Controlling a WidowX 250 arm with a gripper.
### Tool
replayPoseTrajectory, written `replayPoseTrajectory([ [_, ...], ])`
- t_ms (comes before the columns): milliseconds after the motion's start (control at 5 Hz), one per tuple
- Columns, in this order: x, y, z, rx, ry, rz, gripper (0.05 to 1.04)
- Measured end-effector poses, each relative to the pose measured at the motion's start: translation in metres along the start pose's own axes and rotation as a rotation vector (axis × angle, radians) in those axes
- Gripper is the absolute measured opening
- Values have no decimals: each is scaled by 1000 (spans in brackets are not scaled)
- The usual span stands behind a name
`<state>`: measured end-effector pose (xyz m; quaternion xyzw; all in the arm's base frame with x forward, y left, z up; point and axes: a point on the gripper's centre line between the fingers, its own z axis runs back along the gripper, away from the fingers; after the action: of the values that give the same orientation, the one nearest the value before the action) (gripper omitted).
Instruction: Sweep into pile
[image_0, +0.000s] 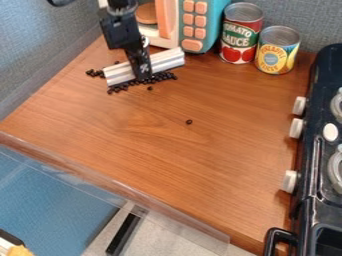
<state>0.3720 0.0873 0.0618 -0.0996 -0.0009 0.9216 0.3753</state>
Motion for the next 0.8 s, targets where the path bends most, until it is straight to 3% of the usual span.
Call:
replayPoseTrajectory([
  [200, -7, 7, 20, 4, 48, -25, 386],
  [400, -7, 25, 23, 27, 55, -63, 385],
  [600, -17, 51, 12, 69, 32, -112, 386],
  [800, -27, 72, 10, 80, 28, -144, 385],
])
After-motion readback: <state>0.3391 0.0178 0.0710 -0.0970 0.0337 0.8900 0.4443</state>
